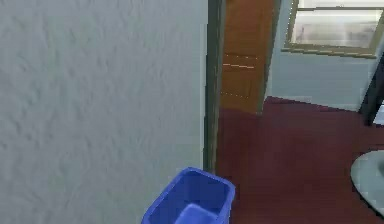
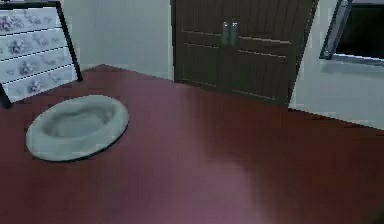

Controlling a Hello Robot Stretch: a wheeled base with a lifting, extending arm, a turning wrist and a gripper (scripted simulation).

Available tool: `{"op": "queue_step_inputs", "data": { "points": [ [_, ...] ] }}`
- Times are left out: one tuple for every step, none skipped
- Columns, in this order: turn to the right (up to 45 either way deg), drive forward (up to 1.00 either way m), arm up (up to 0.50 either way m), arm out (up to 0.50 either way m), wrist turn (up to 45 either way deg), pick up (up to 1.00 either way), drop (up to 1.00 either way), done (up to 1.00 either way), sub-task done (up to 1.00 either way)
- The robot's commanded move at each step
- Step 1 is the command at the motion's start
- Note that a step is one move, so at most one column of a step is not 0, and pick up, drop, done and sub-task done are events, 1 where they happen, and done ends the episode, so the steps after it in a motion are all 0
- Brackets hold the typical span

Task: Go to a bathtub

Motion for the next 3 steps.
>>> {"op": "queue_step_inputs", "data": {
  "points": [
    [45.0,0.00,0.00,0.00,0.0,0.00,0.00,0.00,0.00],
    [45.0,0.00,0.00,0.00,0.0,0.00,0.00,0.00,0.00],
    [27.0,0.00,0.00,0.00,0.0,0.00,0.00,0.00,0.00]
  ]
}}
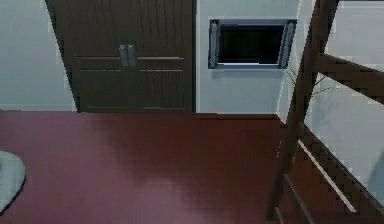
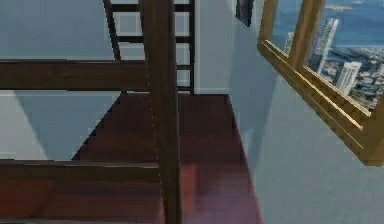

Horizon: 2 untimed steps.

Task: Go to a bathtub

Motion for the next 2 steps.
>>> {"op": "queue_step_inputs", "data": {
  "points": [
    [0.0,0.30,0.00,0.00,0.0,0.00,0.00,0.00,0.00],
    [-45.0,0.00,0.00,0.00,0.0,0.00,0.00,0.00,0.00]
  ]
}}
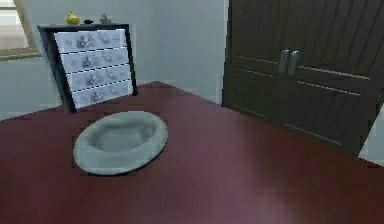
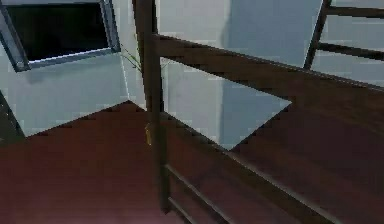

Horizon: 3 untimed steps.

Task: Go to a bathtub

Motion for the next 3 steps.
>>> {"op": "queue_step_inputs", "data": {
  "points": [
    [-42.0,0.00,0.00,0.00,0.0,0.00,0.00,0.00,0.00],
    [0.0,1.00,0.00,0.00,0.0,0.00,0.00,0.00,0.00],
    [-42.0,0.00,0.00,0.00,0.0,0.00,0.00,0.00,0.00]
  ]
}}
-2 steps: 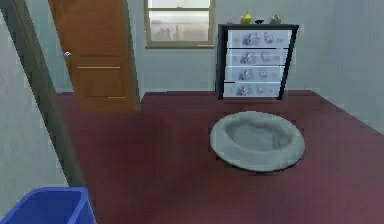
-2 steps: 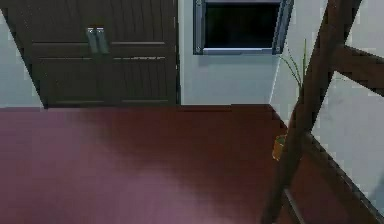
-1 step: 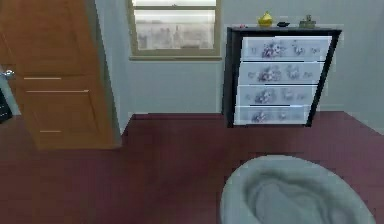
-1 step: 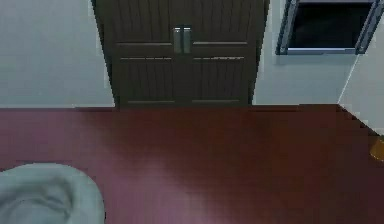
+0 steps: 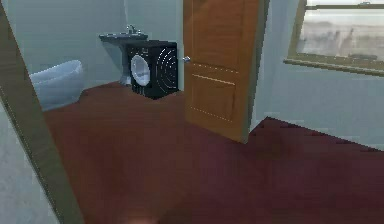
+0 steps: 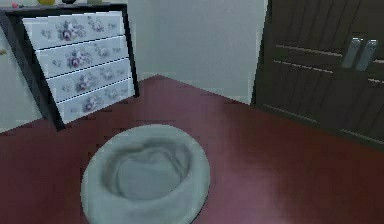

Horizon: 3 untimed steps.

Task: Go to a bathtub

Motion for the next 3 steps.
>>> {"op": "queue_step_inputs", "data": {
  "points": [
    [-3.0,0.00,0.00,0.00,0.0,0.00,0.00,0.00,0.00],
    [0.0,0.85,0.00,0.00,0.0,0.00,0.00,0.00,0.00],
    [-39.0,0.00,0.00,0.00,0.0,0.00,0.00,0.00,0.00]
  ]
}}
